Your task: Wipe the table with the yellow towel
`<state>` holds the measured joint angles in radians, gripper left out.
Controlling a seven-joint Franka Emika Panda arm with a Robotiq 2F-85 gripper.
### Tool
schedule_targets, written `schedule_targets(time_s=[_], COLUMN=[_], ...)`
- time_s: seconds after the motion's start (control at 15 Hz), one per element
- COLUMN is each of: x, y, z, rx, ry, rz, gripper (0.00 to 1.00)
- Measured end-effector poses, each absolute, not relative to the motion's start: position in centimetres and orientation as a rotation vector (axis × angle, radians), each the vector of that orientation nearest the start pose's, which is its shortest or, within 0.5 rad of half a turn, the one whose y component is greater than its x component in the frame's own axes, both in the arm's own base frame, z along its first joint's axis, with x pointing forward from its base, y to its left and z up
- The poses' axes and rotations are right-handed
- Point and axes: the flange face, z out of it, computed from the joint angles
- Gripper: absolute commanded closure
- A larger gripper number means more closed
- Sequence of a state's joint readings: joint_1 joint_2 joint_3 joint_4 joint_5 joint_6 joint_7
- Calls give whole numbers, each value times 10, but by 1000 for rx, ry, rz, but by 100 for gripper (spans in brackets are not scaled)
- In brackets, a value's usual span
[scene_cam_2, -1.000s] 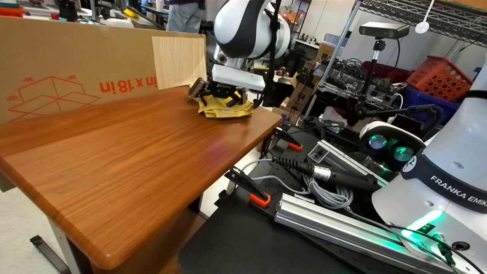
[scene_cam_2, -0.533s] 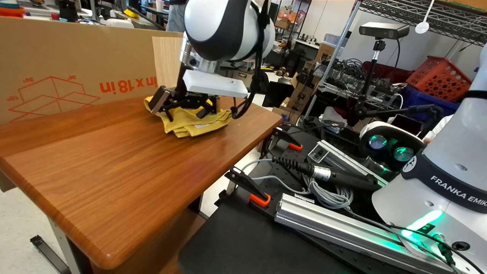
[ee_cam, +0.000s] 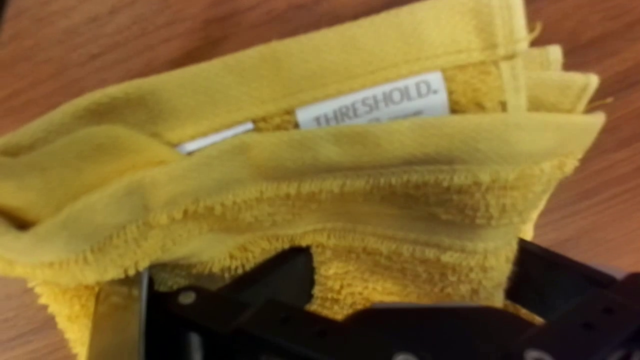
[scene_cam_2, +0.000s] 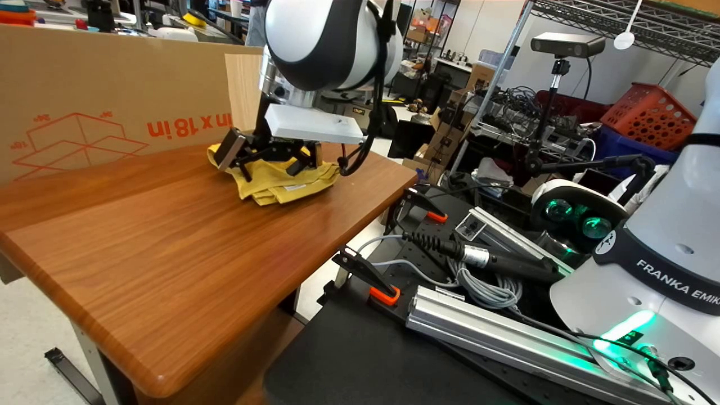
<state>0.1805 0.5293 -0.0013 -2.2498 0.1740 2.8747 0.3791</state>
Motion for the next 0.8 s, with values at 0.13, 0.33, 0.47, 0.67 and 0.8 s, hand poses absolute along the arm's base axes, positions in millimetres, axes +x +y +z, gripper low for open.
schedule_targets(time_s=[0.13, 0.33, 0.47, 0.67, 0.8], x=[533, 527, 520, 504, 494], y=[93, 118, 142, 180, 205], z=[135, 134, 134, 135, 135], rx=[-3028, -3045, -3044, -3025, -3005], ry=[526, 430, 337, 169, 80], rz=[-117, -112, -102, -97, -87], gripper=[0, 0, 0, 0, 0])
